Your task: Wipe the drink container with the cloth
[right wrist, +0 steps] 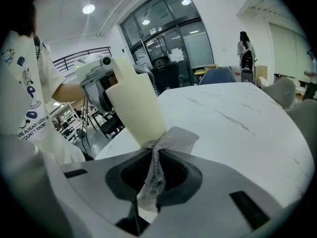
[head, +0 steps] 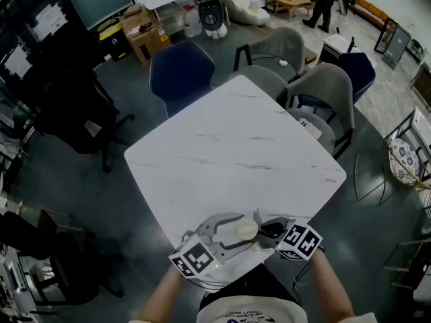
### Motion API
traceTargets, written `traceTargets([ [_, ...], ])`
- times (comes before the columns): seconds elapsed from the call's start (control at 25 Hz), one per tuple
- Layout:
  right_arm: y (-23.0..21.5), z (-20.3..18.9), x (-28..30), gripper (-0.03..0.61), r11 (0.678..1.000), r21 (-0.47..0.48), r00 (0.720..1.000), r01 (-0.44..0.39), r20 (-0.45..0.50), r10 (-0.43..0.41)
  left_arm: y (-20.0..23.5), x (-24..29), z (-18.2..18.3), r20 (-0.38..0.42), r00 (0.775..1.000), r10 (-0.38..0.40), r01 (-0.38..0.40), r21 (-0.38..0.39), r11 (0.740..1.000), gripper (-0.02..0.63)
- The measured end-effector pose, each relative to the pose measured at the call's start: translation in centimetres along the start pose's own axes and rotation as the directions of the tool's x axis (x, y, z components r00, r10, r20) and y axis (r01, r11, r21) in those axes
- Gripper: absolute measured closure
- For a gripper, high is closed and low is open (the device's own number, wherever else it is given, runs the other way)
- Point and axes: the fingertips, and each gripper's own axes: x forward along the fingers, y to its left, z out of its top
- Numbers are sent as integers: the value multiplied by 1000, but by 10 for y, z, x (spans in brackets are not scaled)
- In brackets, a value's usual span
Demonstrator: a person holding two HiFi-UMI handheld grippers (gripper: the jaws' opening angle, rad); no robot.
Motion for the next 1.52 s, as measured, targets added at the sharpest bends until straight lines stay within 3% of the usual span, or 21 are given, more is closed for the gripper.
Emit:
traceTargets([
  [0.16, -3, -8, 9, 532, 1000, 14, 1000, 25, -8, -25, 4, -5, 3, 44, 994, 103, -99, -99, 990, 342],
  [0.32, -4, -14, 14, 532, 999, 26, 999, 47, -12, -46, 6, -10, 3, 48, 971, 233, -221, -183, 958, 341],
  [0.6, -5, -17, 15, 532, 997, 49, 998, 64, 1, -64, 9, -6, 1, 4, 895, 447, -426, -289, 857, 341],
  [0.76, -5, -18, 17, 532, 996, 59, 997, 71, 9, -71, 9, -5, 1, -24, 856, 516, -502, -278, 819, 341],
  [0.92, -5, -18, 19, 532, 994, 66, 996, 85, 17, -86, 10, -6, 0, -26, 839, 543, -527, -282, 802, 342],
  [1.04, -4, -16, 18, 532, 995, 65, 997, 79, 20, -80, 11, -6, 0, -18, 848, 530, -513, -282, 811, 342],
  [1.52, 13, 14, -8, 532, 1000, -12, 998, 12, 63, -12, 7, -10, 1, 41, 935, 351, -336, -207, 919, 342],
])
